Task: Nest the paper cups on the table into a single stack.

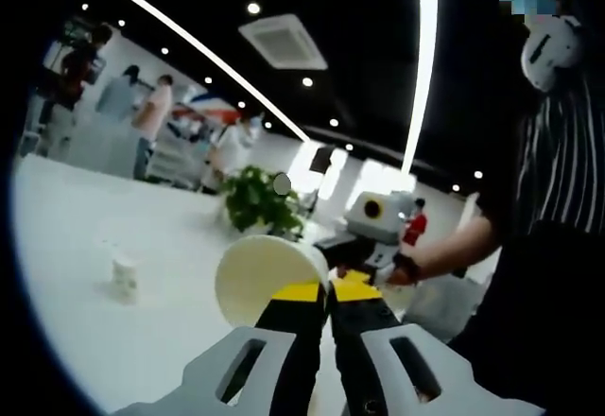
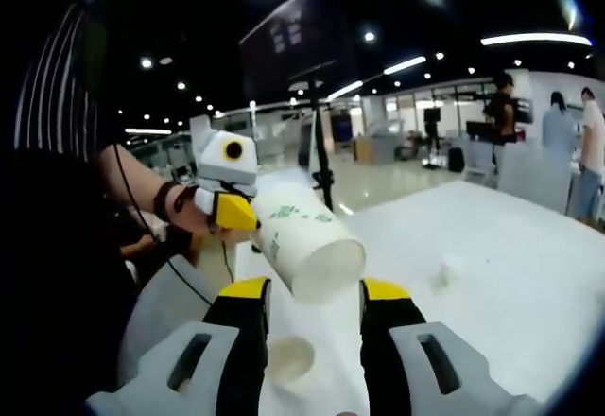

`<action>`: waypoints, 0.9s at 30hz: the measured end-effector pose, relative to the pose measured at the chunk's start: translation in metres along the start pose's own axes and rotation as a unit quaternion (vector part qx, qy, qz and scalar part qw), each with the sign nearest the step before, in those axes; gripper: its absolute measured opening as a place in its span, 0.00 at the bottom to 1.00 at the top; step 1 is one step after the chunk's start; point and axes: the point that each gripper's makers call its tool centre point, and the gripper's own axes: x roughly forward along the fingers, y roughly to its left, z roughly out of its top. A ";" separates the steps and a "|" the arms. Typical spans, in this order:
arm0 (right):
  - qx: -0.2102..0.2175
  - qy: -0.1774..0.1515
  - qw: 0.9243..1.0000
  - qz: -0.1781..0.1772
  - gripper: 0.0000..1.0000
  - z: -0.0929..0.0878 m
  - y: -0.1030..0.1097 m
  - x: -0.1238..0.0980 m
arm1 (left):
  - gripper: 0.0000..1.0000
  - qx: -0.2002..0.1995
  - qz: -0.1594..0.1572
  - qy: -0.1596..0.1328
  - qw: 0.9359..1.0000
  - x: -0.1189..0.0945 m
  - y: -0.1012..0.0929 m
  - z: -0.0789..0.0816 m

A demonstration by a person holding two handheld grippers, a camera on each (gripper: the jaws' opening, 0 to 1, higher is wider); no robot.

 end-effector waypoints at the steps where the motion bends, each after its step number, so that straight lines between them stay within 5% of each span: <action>1: -0.001 0.000 1.000 -0.001 0.34 0.000 -0.001 0.000 | 0.00 -0.001 0.000 0.001 1.000 0.000 0.000 0.000; 14: 0.003 0.007 1.000 -0.022 0.35 -0.008 -0.012 -0.007 | 0.00 0.002 0.003 0.000 1.000 -0.001 0.002 0.002; 27: 0.019 0.003 0.996 -0.085 0.39 -0.020 -0.043 -0.034 | 0.00 0.003 0.013 0.006 1.000 -0.010 0.004 -0.001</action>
